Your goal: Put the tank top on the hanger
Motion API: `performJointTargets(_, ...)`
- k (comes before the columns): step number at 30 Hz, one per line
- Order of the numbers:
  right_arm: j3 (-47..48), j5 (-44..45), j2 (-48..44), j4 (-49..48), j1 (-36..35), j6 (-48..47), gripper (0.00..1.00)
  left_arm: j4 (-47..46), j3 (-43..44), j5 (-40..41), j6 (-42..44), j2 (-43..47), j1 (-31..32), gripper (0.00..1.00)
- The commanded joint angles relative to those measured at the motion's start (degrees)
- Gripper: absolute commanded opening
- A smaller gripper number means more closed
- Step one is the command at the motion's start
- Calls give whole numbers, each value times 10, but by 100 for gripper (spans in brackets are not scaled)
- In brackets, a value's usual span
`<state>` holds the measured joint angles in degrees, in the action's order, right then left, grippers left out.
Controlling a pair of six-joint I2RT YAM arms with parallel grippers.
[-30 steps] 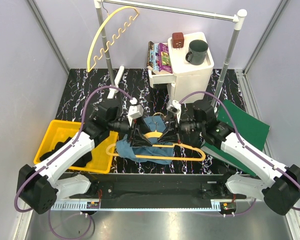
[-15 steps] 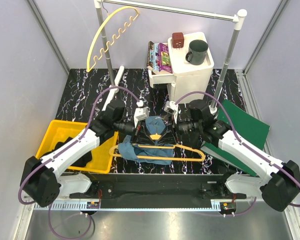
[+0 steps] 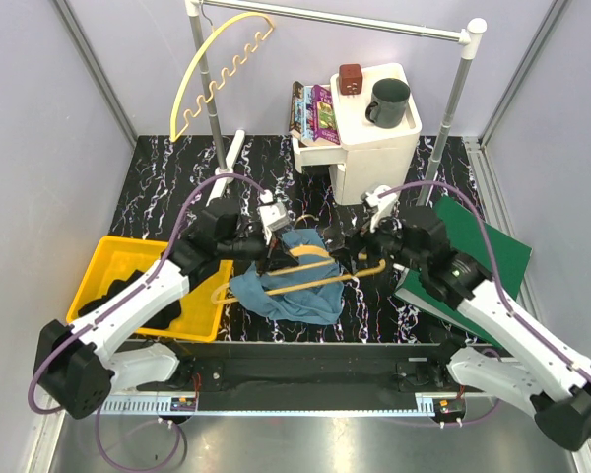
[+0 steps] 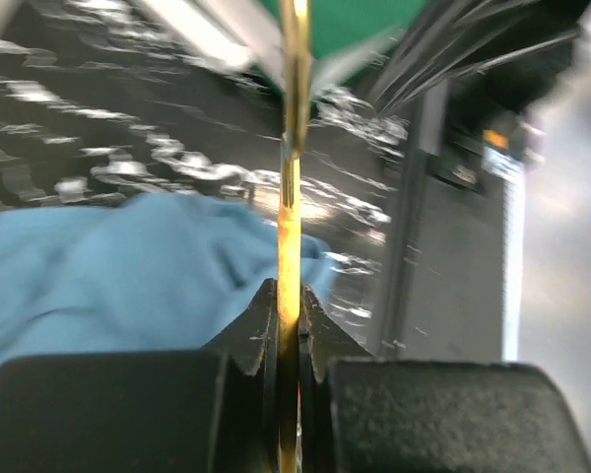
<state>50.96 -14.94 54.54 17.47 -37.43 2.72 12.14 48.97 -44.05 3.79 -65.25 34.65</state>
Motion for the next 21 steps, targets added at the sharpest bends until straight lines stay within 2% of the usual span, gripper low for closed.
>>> performJointTargets(1,3,145,-61,-6,3,24,89,-71,-14,155,-36,29,-24,0)
performJointTargets(5,-30,69,-70,-32,2,30,85,-90,-31,199,-68,46,-33,0)
performJointTargets(11,-62,-24,11,-90,-32,87,76,-80,-53,309,-110,68,-53,0)
performJointTargets(15,-95,-4,24,-106,-91,99,76,-63,-62,358,-130,76,-57,0)
performJointTargets(21,-137,54,78,-109,-95,106,77,-91,-88,334,-138,98,-57,0)
